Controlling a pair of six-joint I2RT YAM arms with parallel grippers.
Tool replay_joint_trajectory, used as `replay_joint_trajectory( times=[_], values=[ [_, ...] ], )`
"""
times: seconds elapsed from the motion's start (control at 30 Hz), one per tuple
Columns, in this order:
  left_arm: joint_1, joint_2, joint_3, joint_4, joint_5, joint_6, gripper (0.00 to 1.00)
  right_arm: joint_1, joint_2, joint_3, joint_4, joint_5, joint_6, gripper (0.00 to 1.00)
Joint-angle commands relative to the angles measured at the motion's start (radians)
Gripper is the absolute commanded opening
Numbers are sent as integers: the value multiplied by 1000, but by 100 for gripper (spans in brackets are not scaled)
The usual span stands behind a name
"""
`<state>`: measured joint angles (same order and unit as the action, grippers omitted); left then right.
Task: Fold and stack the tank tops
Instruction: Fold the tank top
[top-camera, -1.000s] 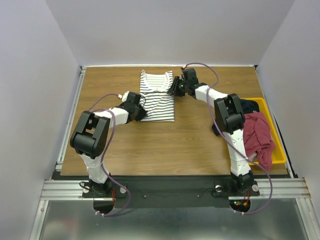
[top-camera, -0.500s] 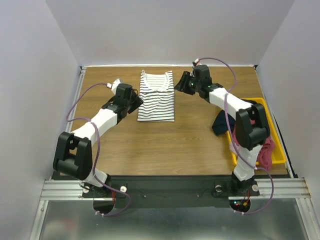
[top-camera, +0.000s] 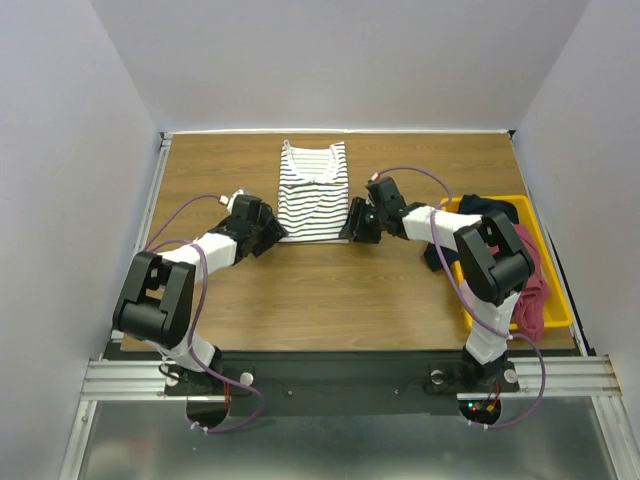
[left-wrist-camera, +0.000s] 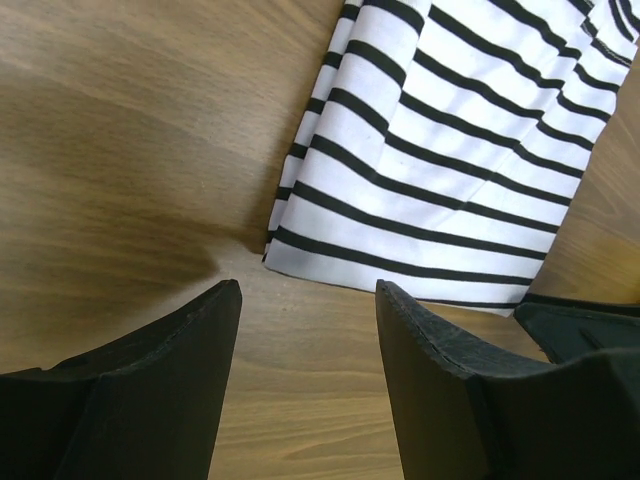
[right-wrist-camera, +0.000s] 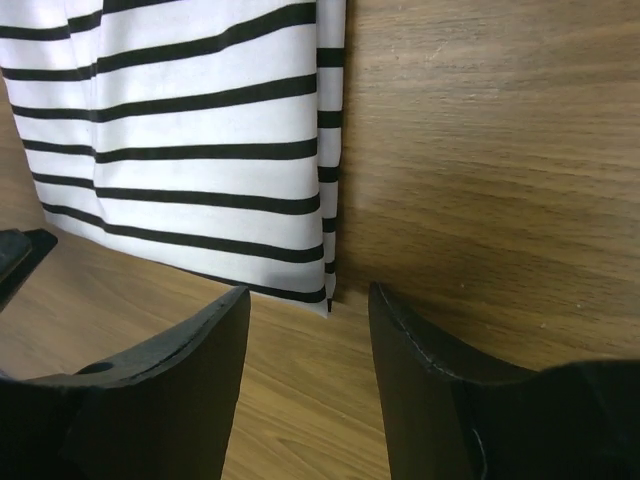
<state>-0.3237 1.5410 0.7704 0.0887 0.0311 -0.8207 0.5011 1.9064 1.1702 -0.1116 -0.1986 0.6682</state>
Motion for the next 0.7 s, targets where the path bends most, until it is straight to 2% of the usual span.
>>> replay_joint_trajectory(
  times=[0.0,0.13,0.47,0.67],
  values=[
    [31,13,-6,95,55,34,67,-4,-12,-3,58,2,36,57],
    [44,48,4,92,66,37,66,2,-7,-24,70,5,59,57],
    [48,117,17,69,70,29,56,14,5,-90,102,19,126,51],
    [41,123,-11,82,75,11,44,14,0,-113,142,39,146,47]
  ],
)
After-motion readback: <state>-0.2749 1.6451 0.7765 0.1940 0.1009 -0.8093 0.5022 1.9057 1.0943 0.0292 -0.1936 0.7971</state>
